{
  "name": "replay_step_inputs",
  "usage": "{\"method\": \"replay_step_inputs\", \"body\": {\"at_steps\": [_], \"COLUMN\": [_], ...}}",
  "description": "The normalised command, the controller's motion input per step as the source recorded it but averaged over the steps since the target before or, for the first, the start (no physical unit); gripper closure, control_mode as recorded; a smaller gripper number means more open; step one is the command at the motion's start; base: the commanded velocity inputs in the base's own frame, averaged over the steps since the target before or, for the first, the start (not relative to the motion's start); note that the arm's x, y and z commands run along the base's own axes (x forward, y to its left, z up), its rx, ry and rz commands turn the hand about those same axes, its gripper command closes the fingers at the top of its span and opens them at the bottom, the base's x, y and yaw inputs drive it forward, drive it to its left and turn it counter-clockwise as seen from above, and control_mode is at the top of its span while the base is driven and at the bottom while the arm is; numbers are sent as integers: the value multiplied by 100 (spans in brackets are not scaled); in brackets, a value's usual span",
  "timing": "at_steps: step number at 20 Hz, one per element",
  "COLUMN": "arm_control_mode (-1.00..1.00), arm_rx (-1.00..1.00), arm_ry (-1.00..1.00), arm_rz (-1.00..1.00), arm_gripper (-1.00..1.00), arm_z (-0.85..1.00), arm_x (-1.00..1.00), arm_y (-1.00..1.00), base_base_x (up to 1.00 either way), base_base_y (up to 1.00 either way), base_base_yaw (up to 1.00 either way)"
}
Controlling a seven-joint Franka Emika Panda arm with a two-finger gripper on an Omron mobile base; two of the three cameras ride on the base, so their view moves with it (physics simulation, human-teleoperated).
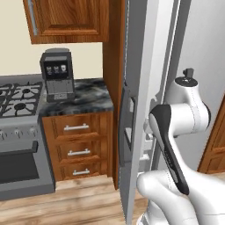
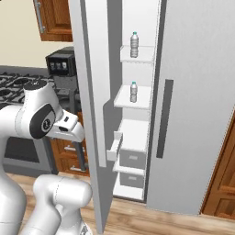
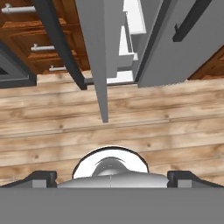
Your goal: Take the bottled waters from the counter and place them in the freezer to freeze. Close the freezer door after placing the bottles.
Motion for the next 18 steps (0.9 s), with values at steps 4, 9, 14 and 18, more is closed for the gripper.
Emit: {"method": "replay_step_inputs", "body": {"at_steps": [4,9,14,18], "arm_control_mode": [100,100,100,100], "arm_rx": [0,0,0,0], "arm_ry": [0,0,0,0], "arm_rz": [0,0,0,0], "arm_gripper": [-100,-100,-100,-100], "arm_z": [0,0,0,0], "arm_x": [0,0,0,0], "arm_y": [0,0,0,0], "base_base_x": [32,40,27,7], "base_base_y": [-2,0,0,0], "base_base_yaw": [0,0,0,0]}}
